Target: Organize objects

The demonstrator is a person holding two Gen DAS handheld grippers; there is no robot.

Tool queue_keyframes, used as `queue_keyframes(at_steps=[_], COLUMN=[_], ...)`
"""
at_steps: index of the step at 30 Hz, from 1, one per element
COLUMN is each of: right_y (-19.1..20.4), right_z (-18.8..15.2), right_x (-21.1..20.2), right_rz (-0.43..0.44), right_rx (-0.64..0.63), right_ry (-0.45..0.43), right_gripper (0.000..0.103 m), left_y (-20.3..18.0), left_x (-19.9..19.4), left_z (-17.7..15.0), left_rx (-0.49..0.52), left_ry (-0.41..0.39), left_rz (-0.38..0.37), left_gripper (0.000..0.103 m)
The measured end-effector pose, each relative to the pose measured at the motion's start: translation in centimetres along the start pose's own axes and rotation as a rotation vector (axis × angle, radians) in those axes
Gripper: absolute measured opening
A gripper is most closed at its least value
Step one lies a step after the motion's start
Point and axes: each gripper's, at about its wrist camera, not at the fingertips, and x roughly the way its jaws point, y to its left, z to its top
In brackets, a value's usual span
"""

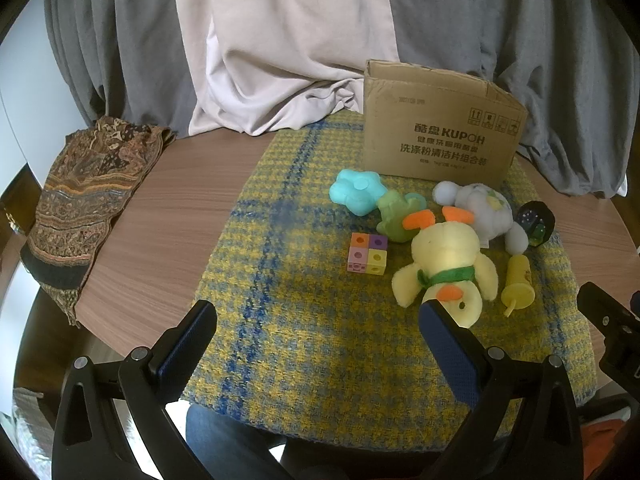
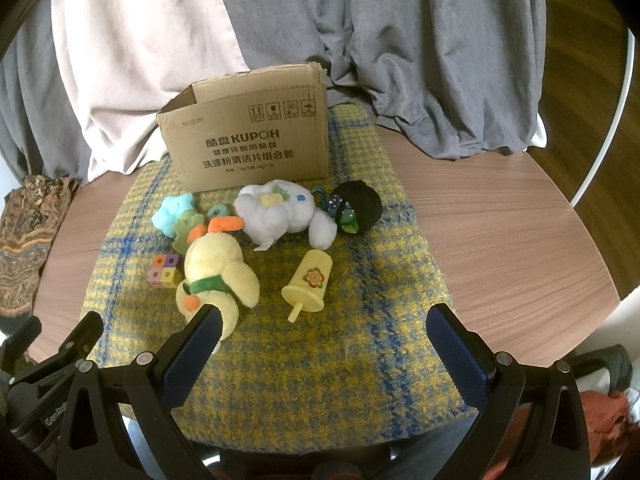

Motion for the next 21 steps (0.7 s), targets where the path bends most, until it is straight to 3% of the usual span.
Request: queue_keyframes(at_steps=[21], right_y=[0.04], right_z=[0.03], right_x=[-0.05], right_rz=[0.000], right_rx=[0.003], right_ry=[0.001], right_gripper=[0.102], left_y=[0.06], left_x=[-0.20], left_z=[0.28], left_rx=[-0.001], left_ry=[-0.012], left_rz=[0.011], left_gripper=[0.103])
